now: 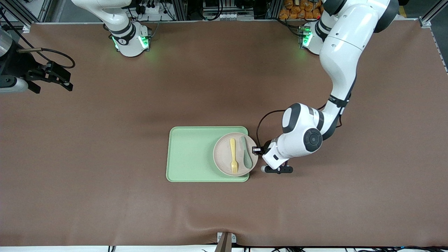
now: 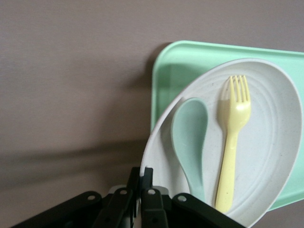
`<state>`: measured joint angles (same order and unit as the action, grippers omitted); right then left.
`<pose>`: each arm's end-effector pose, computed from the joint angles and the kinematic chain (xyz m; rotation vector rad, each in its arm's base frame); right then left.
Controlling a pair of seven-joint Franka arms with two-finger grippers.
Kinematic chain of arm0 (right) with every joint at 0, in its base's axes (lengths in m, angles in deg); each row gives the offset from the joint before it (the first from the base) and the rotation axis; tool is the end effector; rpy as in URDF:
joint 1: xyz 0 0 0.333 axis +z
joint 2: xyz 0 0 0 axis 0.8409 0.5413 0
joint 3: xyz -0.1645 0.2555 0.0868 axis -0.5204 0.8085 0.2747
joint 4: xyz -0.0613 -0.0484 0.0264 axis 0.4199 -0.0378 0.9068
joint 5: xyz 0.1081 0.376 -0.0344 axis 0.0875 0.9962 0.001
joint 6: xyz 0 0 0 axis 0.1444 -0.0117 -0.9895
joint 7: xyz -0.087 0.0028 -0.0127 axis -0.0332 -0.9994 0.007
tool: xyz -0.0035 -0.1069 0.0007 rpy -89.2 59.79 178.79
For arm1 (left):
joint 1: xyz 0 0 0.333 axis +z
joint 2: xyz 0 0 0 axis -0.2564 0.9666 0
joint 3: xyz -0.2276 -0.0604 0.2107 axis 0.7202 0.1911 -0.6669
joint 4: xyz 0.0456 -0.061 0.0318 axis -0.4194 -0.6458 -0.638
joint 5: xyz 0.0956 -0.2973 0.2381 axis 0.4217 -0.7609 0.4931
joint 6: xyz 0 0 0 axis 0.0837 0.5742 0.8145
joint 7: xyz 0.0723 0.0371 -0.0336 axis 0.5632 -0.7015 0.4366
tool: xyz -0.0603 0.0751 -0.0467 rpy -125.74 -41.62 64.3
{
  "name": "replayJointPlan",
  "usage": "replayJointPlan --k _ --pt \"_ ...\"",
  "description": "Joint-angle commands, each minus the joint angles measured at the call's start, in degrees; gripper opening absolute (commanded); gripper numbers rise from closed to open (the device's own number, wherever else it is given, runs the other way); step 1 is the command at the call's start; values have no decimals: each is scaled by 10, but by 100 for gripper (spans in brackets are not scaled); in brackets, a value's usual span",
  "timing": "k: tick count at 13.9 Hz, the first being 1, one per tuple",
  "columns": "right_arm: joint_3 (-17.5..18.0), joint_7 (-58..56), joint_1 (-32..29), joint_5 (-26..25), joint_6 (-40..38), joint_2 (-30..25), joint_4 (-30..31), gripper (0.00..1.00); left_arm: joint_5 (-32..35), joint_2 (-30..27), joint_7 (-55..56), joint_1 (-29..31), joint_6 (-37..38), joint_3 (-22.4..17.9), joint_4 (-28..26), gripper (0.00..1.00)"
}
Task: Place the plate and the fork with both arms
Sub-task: 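Center the plate on the tray and open the left gripper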
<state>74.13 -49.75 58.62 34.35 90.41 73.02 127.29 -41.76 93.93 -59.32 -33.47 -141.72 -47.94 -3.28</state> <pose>0.5421 0.0493 0.6567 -3.1207 -0.0896 -0.0398 0.6438 -0.3425 0.2229 2.7522 0.0050 -0.1236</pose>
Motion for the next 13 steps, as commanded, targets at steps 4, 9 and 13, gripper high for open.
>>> replayJointPlan --k 4,9,13 --pt "-1 4 2 -1 4 -8 8 100 -5 33 -6 -39 -19 -9 48 0" --pt "-1 4 1 -1 4 -8 7 100 -5 62 -7 -64 -63 -9 58 0" --pt "-1 4 2 -1 3 -8 7 100 -5 75 0 -77 -89 -9 58 1"
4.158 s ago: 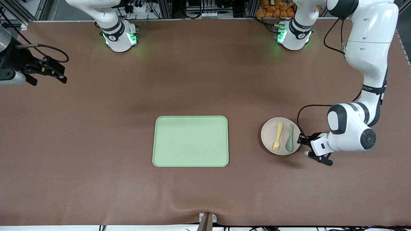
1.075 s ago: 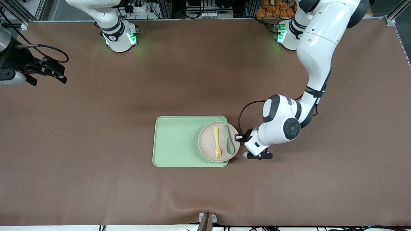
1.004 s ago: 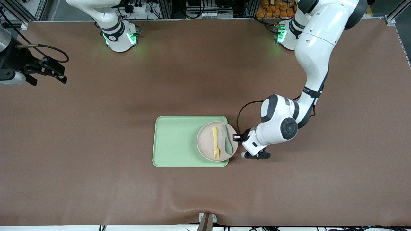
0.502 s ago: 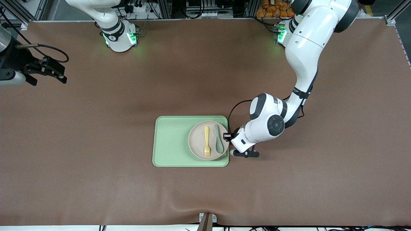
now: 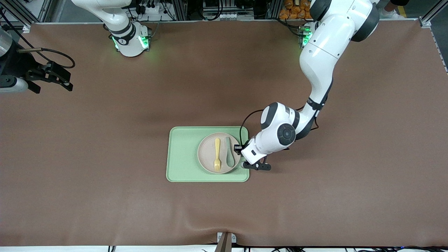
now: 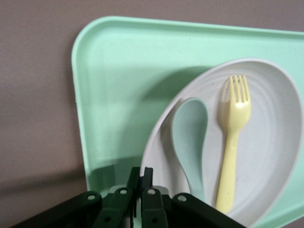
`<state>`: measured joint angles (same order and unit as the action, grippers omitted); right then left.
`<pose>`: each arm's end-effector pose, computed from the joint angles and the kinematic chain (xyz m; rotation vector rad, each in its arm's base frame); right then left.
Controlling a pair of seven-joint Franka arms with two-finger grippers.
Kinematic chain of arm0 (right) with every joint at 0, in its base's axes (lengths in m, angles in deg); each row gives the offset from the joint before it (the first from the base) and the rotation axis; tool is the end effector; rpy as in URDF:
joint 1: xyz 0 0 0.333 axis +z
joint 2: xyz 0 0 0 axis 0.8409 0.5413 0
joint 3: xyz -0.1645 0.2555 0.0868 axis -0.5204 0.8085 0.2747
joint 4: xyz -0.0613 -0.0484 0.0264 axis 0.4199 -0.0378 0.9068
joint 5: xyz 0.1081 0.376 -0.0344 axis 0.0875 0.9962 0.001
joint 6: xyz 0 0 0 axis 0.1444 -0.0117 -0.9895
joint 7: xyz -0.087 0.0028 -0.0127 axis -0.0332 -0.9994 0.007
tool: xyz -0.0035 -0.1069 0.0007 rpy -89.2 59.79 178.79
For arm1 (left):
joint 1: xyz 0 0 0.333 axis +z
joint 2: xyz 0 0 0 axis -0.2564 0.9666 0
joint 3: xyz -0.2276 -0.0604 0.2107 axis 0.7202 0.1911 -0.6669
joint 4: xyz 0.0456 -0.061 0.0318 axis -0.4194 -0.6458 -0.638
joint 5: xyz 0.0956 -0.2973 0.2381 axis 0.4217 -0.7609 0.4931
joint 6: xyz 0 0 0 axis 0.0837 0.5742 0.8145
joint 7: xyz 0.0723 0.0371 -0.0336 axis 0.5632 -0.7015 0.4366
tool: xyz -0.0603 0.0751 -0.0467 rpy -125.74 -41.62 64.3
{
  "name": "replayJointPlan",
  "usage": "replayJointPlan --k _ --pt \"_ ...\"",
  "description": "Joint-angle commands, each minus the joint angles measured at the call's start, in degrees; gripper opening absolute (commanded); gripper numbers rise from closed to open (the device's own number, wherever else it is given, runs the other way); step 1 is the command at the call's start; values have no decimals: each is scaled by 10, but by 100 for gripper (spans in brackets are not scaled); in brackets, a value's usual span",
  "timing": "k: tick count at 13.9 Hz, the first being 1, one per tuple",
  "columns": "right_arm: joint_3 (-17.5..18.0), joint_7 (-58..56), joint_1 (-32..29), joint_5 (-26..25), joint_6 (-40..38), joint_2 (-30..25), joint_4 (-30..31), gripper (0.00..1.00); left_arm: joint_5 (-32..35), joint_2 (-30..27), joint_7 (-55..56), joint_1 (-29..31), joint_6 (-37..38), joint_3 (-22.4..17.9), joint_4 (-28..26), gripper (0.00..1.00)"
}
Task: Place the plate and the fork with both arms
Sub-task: 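Center the plate on the tray and open the left gripper, then raise the left gripper away while the right gripper reaches toward the tray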
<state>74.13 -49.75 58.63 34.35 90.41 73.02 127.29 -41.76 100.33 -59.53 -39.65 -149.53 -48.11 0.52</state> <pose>0.5420 0.0494 0.6567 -3.1207 -0.0899 -0.0398 0.6238 -0.4084 0.1822 2.7340 -0.0815 -0.0300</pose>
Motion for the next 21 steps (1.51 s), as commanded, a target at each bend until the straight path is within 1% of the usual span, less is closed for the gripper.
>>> replayJointPlan --k 1,2,5,7,8,9,11,12,16,18,19,21 --pt "-1 4 2 -1 3 -8 7 100 -5 11 6 -17 -11 -8 19 86" --pt "-1 3 1 -1 3 -7 7 100 -4 8 15 -16 -11 -8 18 100" --pt "-1 1 3 -6 4 -5 3 100 8 -5 18 -16 -7 -10 19 100" --pt "-1 0 2 -6 3 -4 -3 100 13 -37 24 -12 19 -11 18 100" --pt "-1 0 -1 -3 3 0 -9 100 15 -53 51 -8 39 -16 18 100" --pt "-1 1 0 -5 5 3 -13 100 24 -70 73 -9 57 -32 18 100" --pt "0 1 2 -7 5 15 -13 100 53 -103 75 -5 87 -51 15 100" --pt "0 1 4 -6 4 22 -13 100 67 -122 75 4 109 -56 12 100" --pt "1 1 16 -4 6 32 -13 100 122 -206 71 72 257 -56 8 100" --pt "2 6 20 2 12 41 -13 100 151 -235 68 97 297 -55 9 100" --pt "3 11 27 3 22 53 -14 100 159 -250 65 106 320 -55 9 100" --pt "3 26 52 3 27 90 -46 100 177 -290 65 127 376 -55 9 100"
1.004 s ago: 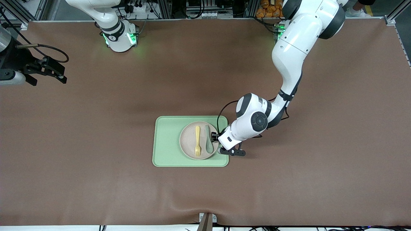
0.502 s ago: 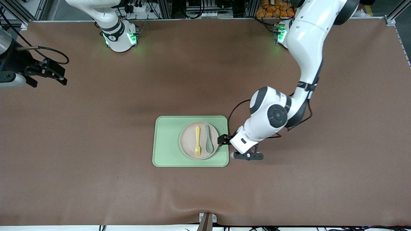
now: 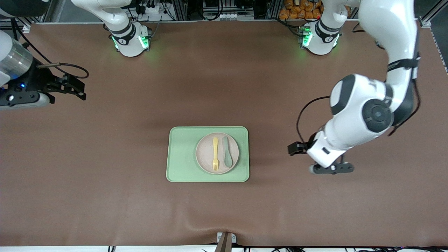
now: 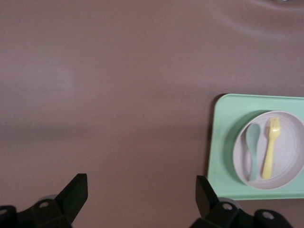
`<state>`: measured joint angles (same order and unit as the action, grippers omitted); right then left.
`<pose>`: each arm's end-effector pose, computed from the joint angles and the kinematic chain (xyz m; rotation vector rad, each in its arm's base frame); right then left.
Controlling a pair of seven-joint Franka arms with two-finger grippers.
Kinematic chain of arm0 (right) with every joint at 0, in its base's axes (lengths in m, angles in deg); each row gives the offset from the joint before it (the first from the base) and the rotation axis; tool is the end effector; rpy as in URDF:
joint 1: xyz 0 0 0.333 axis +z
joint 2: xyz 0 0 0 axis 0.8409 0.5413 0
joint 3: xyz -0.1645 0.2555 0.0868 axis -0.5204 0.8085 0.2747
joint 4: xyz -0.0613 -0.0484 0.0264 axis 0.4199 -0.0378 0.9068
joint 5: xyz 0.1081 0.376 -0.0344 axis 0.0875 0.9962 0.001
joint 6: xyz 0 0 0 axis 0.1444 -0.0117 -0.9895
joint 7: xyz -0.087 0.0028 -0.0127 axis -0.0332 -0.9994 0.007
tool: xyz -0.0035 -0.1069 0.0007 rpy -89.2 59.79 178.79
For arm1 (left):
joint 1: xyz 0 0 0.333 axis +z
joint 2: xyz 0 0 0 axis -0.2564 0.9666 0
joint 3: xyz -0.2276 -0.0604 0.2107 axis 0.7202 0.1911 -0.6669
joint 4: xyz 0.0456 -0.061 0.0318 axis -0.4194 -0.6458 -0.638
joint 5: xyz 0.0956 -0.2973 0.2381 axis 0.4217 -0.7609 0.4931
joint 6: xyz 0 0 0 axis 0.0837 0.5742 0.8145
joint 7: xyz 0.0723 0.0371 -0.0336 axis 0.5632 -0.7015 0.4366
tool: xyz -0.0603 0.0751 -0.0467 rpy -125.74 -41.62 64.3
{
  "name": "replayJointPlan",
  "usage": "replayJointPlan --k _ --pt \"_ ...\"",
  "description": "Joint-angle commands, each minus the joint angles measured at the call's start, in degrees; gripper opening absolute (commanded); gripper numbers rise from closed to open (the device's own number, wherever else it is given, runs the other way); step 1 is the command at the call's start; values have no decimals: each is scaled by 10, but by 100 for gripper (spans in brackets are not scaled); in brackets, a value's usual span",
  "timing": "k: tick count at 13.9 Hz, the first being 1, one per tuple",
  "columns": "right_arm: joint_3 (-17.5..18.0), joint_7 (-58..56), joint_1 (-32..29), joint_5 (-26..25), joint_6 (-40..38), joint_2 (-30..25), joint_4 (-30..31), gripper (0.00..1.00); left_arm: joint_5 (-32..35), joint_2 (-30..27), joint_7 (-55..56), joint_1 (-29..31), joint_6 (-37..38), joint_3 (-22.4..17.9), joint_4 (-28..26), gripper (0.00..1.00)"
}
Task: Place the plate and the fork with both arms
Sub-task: 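Raise the left gripper away while the right gripper reaches toward the tray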
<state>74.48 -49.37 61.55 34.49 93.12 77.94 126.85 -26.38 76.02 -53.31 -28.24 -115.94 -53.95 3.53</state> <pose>0.5694 0.0832 0.6166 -3.1116 -0.1662 0.0100 0.6708 -0.2154 0.4552 3.0250 0.0739 0.0004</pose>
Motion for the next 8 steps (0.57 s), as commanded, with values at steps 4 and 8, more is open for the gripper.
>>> replayJointPlan --k 4,8 --pt "1 21 61 1 2 154 -160 100 45 -138 0 67 187 5 -30 100" --pt "1 22 78 31 78 217 -182 100 46 -232 -1 82 193 6 -105 100"
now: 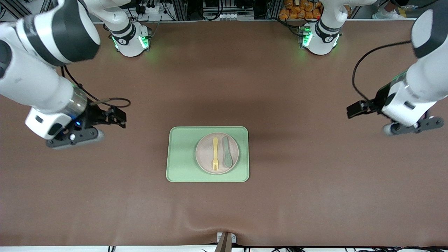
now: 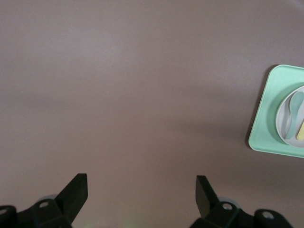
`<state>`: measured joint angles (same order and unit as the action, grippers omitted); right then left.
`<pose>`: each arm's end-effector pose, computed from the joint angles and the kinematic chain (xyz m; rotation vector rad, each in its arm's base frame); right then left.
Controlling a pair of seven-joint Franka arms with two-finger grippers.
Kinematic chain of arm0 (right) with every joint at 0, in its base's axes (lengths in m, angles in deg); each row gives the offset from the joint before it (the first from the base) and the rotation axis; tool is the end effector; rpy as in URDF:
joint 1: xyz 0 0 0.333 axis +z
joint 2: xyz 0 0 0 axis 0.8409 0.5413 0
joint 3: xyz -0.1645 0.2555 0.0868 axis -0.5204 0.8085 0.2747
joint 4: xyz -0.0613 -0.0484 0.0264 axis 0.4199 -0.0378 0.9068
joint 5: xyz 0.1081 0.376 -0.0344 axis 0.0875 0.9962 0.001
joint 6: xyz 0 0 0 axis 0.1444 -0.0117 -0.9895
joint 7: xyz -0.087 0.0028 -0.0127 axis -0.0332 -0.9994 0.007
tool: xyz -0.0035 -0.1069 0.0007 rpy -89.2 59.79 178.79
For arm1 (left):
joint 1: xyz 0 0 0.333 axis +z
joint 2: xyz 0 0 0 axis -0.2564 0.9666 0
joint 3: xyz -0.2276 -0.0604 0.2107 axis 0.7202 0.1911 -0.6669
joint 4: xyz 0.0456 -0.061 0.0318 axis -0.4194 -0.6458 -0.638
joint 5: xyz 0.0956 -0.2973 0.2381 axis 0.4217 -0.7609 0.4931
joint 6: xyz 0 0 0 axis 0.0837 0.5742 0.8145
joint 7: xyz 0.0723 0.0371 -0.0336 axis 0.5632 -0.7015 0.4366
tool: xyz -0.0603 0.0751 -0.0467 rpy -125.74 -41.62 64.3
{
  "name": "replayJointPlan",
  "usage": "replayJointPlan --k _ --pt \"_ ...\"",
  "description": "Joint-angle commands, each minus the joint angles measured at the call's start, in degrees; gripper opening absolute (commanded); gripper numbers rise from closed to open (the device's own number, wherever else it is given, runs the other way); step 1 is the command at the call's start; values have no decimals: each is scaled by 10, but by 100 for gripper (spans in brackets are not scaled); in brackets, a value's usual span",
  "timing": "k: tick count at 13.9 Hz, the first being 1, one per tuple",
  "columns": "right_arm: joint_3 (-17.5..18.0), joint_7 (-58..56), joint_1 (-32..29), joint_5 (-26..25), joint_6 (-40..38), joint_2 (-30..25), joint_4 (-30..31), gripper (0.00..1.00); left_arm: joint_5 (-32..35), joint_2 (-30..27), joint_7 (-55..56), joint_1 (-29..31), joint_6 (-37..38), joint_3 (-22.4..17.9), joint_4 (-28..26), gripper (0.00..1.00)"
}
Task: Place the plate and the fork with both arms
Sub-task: 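Raise the left gripper away while the right gripper reaches toward the tray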
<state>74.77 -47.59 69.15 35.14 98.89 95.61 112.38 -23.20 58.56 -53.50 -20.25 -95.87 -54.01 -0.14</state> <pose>0.6483 0.1809 0.5535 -3.0593 -0.3151 -0.0472 0.5936 -0.1045 0.5939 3.1174 0.2445 -0.1230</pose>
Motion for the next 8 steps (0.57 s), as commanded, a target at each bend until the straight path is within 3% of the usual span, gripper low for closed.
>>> replayJointPlan --k 1,3,5,8 --pt "-2 11 6 43 32 58 -39 100 14 -69 1 2 -8 6 -78 100" --pt "-3 89 48 38 54 83 -43 100 18 -67 5 6 -4 2 -71 100" --pt "-5 164 89 16 91 116 -46 100 70 -64 1 9 -3 5 -71 100" --pt "-9 210 139 2 119 171 -70 100 67 -65 4 18 10 5 -70 100"
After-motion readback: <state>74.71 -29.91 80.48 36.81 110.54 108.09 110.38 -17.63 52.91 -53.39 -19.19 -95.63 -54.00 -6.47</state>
